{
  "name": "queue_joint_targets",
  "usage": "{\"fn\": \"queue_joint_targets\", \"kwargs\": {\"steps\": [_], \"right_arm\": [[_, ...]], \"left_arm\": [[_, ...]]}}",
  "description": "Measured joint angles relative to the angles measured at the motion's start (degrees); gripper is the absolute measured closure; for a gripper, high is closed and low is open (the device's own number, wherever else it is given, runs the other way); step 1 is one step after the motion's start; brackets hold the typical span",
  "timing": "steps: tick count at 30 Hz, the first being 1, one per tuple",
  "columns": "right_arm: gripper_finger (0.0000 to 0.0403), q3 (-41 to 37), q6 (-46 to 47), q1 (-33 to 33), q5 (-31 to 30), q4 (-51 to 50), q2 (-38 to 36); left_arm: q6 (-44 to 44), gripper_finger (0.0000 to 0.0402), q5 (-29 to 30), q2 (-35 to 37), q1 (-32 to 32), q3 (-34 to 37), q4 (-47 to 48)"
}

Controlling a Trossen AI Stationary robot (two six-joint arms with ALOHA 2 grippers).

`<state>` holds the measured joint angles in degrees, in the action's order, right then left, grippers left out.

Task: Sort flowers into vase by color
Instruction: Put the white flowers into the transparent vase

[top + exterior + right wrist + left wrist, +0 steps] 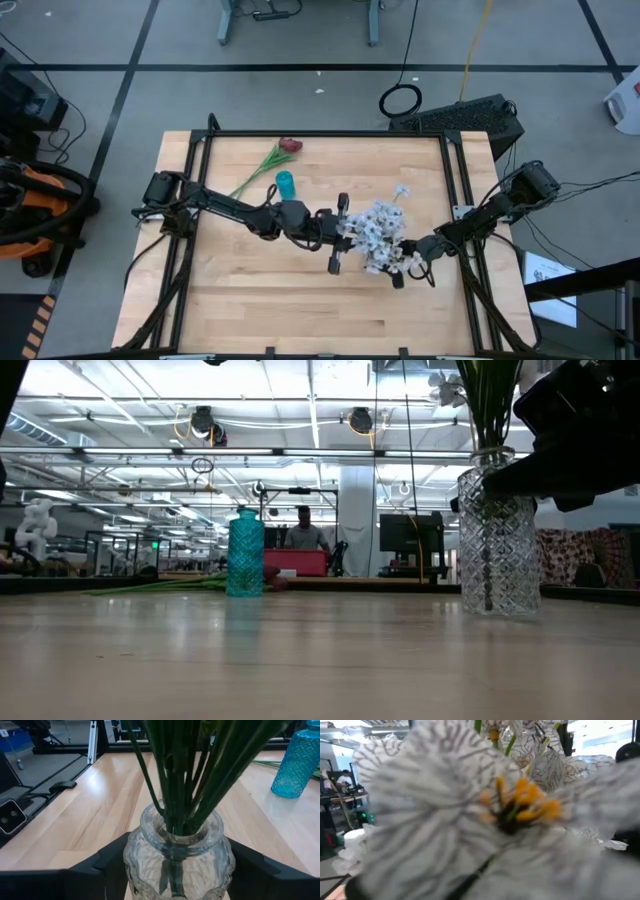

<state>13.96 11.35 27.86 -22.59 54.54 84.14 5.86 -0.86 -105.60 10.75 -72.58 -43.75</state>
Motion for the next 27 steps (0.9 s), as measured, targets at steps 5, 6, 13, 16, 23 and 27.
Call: {"fn": "queue_joint_targets", "kwargs": {"steps": [5,6,13,16,23,27], "right_arm": [[0.0159,0.00,0.03,0.00,-0.02,0.38,-0.02],[0.0159,0.00,0.19,0.00,-0.02,0.50,-0.02],[0.0159,0.00,1.68,0.00,-0.02,0.51,-0.02],[0.0159,0.00,1.63,0.00,-0.02,0.46,-0.02],[0.0159,-0.02,0.35,0.00,0.09,-0.78,-0.02],[0.0159,0.00,-0.14,0.00,0.10,-0.95,-0.02]], "left_arm": [[2.61,0.0353,0.68,0.00,1.10,0.00,-4.77],[3.49,0.0353,1.04,0.00,1.25,0.00,-5.22],[3.50,0.0353,1.39,0.00,1.39,0.00,-2.71],[2.23,0.0353,1.41,-0.82,1.39,-0.05,-2.46],[-2.10,0.0353,1.78,-4.38,0.98,-0.04,-2.53],[-2.27,0.0353,2.08,-5.60,0.85,-0.04,-2.85]]}}
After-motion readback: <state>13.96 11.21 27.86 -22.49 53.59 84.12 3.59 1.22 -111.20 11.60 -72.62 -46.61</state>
